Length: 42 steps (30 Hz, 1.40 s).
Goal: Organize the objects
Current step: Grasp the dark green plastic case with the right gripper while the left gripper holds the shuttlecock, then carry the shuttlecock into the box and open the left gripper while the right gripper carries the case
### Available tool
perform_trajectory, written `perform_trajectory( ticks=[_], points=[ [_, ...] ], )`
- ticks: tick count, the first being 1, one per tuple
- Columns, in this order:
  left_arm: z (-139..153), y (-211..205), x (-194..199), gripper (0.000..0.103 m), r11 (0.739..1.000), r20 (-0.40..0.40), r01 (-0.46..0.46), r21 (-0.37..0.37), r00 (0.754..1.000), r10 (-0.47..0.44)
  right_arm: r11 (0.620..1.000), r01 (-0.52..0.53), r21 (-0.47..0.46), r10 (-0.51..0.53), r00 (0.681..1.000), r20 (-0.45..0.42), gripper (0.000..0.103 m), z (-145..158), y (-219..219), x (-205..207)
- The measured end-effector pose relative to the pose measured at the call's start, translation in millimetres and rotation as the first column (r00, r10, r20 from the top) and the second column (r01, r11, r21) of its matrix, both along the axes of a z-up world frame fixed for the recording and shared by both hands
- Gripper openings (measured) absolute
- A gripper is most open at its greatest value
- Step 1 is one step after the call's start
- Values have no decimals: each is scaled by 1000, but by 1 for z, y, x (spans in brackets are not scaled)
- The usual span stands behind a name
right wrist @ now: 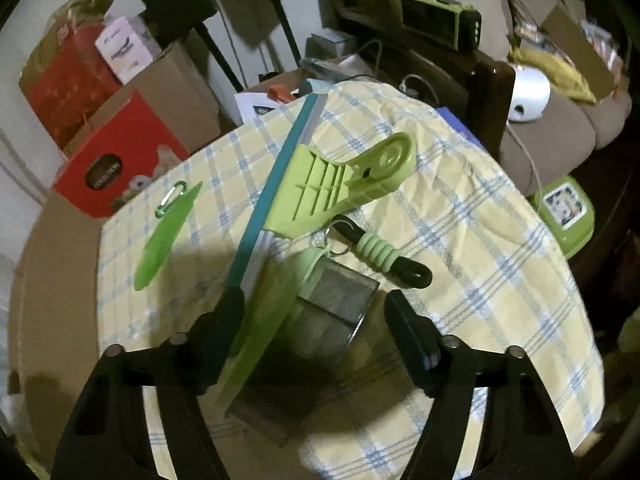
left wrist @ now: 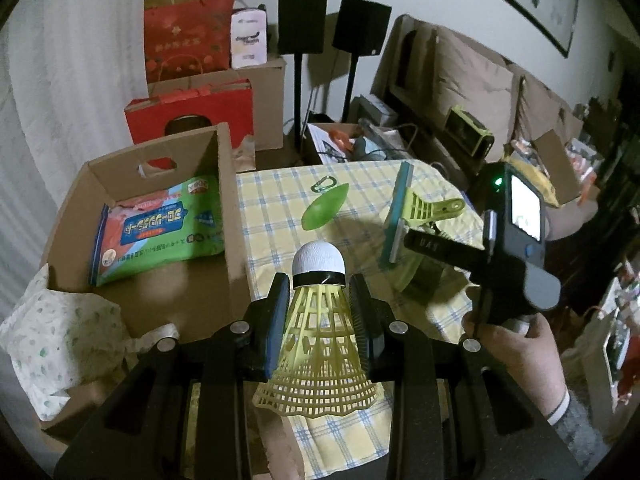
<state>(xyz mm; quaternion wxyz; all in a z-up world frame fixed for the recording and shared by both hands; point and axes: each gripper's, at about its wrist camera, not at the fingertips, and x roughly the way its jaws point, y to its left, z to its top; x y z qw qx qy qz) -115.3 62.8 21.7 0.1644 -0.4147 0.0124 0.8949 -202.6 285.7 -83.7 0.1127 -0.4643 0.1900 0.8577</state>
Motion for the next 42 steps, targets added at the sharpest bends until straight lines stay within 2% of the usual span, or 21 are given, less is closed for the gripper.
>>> perform_trajectory(
  ticks=[4, 11, 19, 29, 42],
  points=[
    [1, -3, 2, 28, 1000, -4, -5, 18, 1000, 6, 999, -38, 27, 38, 999, 3, 64, -1, 1, -1],
    [0, -4, 10, 28, 999, -3, -3, 44, 1000, 4, 996, -85, -31, 85, 996, -9, 49, 1, 9, 5],
    [9, -7, 18, 28, 997, -21, -7, 75, 1000, 8, 987, -143, -73, 139, 988, -66, 46, 9, 16, 25],
    [28, -28, 26, 28, 993, -71, -51, 110, 996, 59, 972, -231, -49, 219, 961, -171, 43, 57, 1, 49],
    [48, -74, 40, 28, 982, -107, -141, 124, 982, 155, 936, -350, -31, 328, 902, -281, 43, 112, -43, 66]
  ],
)
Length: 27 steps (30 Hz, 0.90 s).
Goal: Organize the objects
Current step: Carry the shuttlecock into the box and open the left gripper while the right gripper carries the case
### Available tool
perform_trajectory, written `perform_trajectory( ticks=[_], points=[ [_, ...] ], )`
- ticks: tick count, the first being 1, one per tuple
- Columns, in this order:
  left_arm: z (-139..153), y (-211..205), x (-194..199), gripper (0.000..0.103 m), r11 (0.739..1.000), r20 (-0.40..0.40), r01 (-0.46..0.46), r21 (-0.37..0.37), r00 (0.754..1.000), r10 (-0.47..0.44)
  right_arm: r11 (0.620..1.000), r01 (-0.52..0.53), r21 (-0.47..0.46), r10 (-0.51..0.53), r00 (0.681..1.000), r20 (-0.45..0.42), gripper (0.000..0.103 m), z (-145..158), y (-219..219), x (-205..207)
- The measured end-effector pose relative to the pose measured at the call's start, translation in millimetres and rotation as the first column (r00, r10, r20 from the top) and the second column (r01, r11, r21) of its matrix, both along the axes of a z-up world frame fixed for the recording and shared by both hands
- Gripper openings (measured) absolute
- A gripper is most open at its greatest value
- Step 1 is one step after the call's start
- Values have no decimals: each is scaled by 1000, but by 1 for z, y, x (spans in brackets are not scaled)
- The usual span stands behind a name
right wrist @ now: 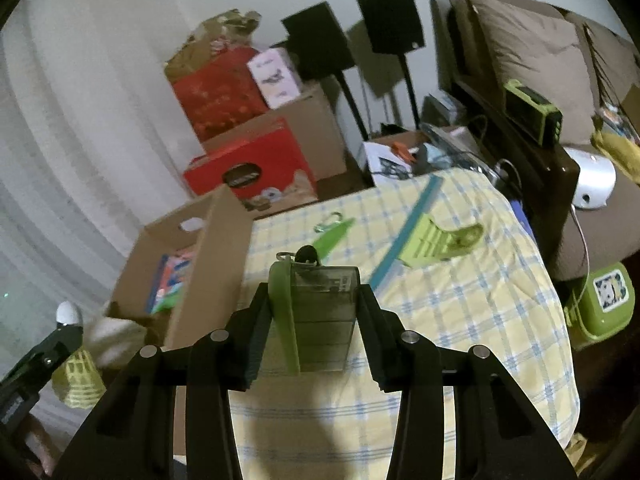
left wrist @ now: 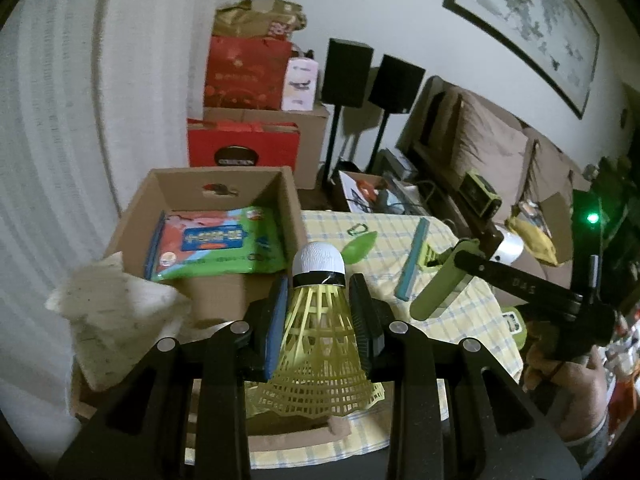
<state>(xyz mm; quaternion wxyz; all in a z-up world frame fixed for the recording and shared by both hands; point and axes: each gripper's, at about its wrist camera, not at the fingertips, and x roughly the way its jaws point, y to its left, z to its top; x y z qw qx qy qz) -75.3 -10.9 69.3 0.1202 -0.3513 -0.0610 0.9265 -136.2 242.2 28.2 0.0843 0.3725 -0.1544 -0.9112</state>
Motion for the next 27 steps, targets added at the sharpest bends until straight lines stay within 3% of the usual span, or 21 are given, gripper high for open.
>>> perform_trajectory(
  ticks=[14, 27],
  points=[
    [24, -63, 14, 28, 994, -53, -113, -5, 992, 112, 989, -147, -7, 146, 987, -67, 43, 47, -54, 19],
    [10, -121, -4, 28, 973, -34, -229, -10, 973, 228, 964, -266, 16, 266, 961, -76, 43, 56, -108, 33]
  ],
)
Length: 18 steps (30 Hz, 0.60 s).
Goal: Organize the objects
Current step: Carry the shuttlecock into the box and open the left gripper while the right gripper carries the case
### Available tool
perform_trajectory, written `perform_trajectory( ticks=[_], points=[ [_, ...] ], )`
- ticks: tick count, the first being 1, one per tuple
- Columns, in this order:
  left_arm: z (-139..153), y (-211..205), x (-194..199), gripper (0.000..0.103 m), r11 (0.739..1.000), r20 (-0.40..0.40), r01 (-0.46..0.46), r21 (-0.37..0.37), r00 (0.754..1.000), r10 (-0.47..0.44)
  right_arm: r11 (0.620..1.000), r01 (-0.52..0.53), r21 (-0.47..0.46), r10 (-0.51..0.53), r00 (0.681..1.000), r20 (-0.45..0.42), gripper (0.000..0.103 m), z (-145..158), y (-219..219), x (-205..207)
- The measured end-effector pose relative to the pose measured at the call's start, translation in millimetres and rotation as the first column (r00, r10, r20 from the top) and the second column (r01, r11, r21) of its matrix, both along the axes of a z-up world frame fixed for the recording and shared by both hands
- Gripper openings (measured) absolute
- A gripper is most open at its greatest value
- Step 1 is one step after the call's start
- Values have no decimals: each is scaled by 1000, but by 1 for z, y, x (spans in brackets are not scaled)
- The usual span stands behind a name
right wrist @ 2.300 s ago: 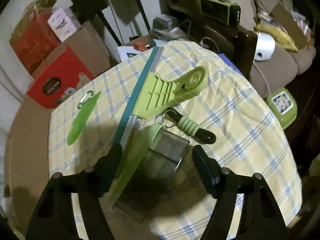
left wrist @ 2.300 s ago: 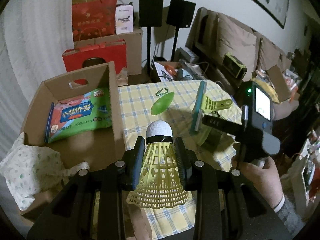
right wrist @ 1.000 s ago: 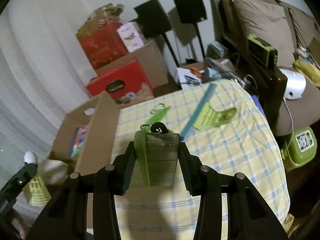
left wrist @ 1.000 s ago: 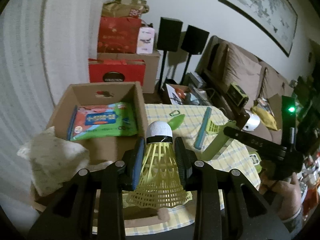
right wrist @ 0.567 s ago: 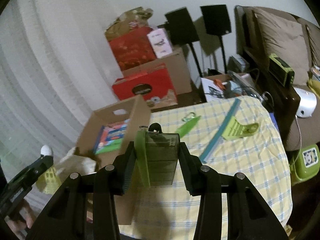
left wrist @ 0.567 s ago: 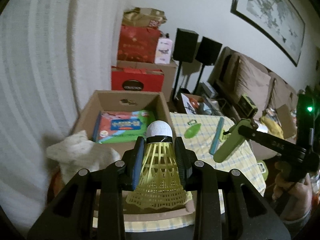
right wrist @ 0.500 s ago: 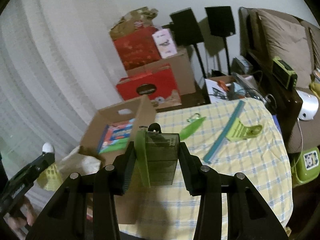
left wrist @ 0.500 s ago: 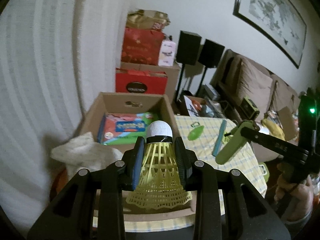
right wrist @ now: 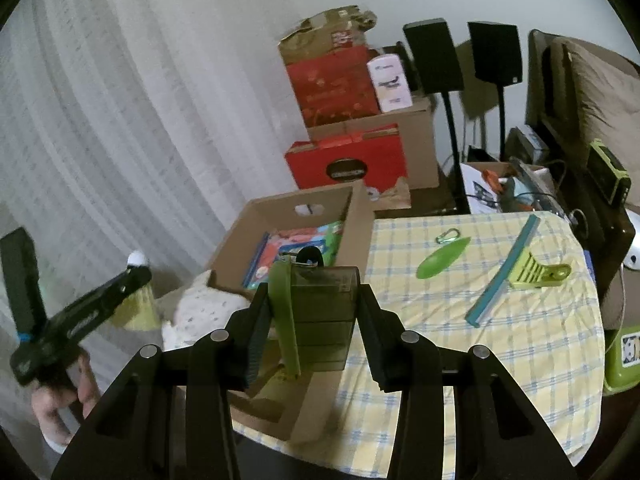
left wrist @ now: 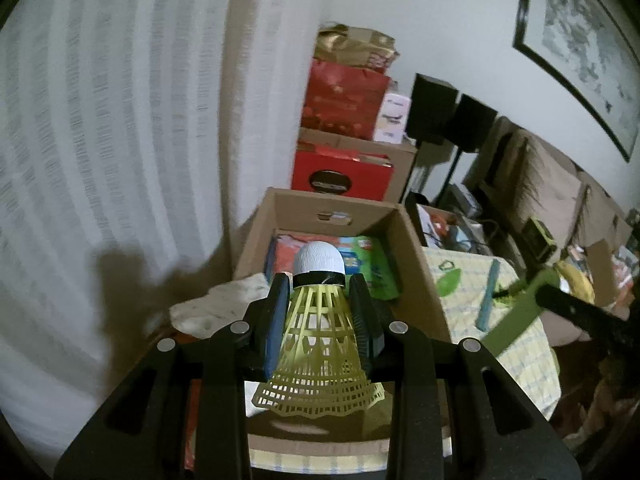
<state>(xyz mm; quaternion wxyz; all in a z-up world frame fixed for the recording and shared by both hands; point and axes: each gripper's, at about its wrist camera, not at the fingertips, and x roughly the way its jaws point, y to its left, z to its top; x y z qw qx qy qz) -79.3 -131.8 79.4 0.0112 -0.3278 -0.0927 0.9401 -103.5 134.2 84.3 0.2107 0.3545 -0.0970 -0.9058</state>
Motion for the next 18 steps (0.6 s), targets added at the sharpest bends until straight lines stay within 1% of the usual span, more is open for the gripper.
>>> perform_trajectory(
  ticks=[3, 6, 9, 12, 14, 15, 18],
  points=[
    [-6, -8, -10, 28, 1000, 23, -4, -6, 1000, 4, 1000, -17, -3, 17, 1000, 6, 43, -2, -6, 2],
    [-23, -12, -23, 28, 1000, 84, 6, -2, 996, -5, 1000, -31, -3, 31, 999, 11, 43, -3, -11, 3],
    [-48, -13, -33, 28, 999, 160, 21, 26, 987, -25, 999, -39, 0, 39, 999, 10, 43, -2, -16, 3],
    [-70, -11, -38, 28, 998, 214, 26, 60, 976, -38, 999, -49, 0, 49, 999, 11, 43, -2, -19, 4],
    [-84, -7, -40, 24, 996, 254, 32, 81, 966, -52, 998, -55, -3, 55, 998, 14, 43, -2, -20, 4],
    [-90, -4, -42, 24, 995, 274, 40, 92, 960, -64, 998, -57, -6, 57, 998, 15, 43, -2, -20, 4],
    [-104, 10, -42, 24, 992, 304, 69, 102, 948, -97, 998, -57, -6, 58, 998, 15, 43, -3, -20, 4]
  ],
)
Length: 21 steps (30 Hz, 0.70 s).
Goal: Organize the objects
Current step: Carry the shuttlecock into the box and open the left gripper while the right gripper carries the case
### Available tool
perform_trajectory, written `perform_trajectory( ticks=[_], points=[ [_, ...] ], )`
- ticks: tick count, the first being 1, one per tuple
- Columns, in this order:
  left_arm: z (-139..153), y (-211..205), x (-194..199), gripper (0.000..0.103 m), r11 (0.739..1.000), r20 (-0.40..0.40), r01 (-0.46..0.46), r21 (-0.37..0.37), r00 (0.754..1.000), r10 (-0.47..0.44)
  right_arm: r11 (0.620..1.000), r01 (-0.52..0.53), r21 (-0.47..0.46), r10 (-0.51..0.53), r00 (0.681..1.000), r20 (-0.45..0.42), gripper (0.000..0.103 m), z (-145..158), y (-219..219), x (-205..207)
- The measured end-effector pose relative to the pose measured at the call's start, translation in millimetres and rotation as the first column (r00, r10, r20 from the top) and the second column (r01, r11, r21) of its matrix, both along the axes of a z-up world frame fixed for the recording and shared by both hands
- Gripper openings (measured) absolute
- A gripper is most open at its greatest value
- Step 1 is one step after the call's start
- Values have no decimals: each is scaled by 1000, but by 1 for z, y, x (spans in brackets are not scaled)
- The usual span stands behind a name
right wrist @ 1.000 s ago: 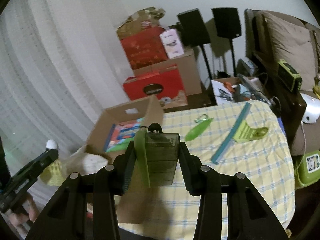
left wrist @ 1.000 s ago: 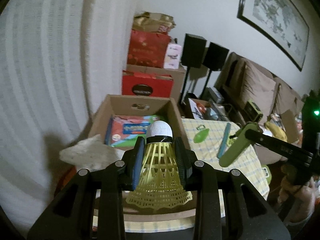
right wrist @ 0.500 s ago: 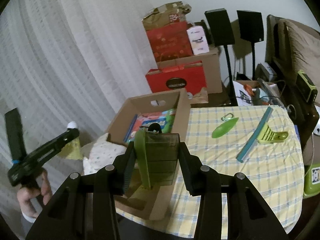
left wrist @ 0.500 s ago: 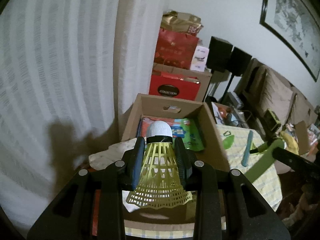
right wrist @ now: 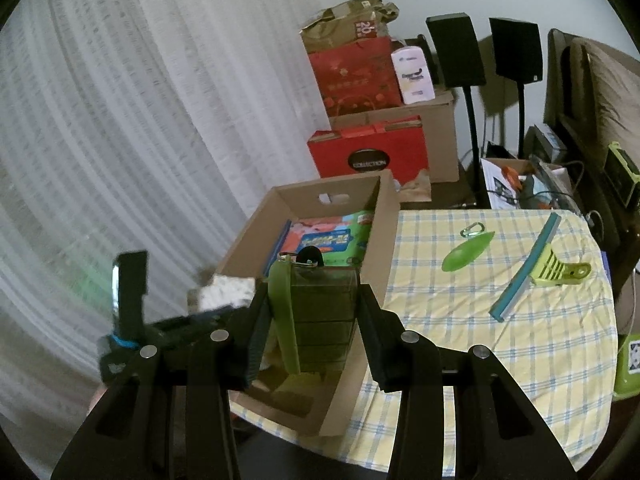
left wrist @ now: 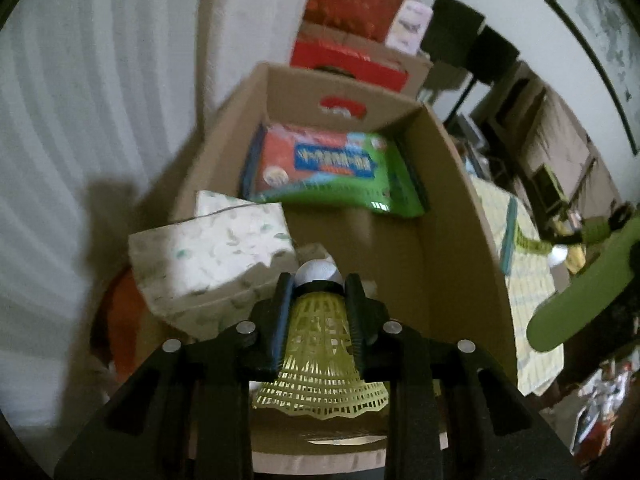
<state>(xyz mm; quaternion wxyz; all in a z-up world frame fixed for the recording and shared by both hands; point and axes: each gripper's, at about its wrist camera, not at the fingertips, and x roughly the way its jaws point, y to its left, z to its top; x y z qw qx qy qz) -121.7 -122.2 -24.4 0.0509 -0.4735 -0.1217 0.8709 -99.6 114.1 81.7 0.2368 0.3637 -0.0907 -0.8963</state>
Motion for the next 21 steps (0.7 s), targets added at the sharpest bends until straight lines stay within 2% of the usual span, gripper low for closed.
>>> perform_trajectory(
  ticks=[8, 10, 12, 13, 16, 21],
  points=[
    [-11, 40, 14, 25, 991, 52, 128, -42, 991, -126, 1000, -13, 5, 13, 1000, 16, 43, -3, -3, 0],
    [-9, 40, 18, 32, 991, 47, 125, -46, 991, -123, 1000, -18, 7, 18, 1000, 19, 43, -3, -5, 0],
    [-3, 34, 24, 53, 994, 16, 109, -15, 994, -109, 1000, -24, 13, 23, 1000, 19, 43, -4, -8, 1],
    [1, 29, 26, 56, 995, -3, 100, 0, 995, -100, 1000, -27, 15, 26, 999, 19, 43, -4, -9, 1],
    [17, 17, 32, 56, 997, -47, 70, 12, 996, -69, 999, -34, 15, 34, 999, 22, 43, -6, -13, -1],
    [41, 6, 45, 56, 999, -121, 21, -39, 992, -25, 999, -52, 11, 51, 998, 35, 43, -9, -22, -5]
  ],
)
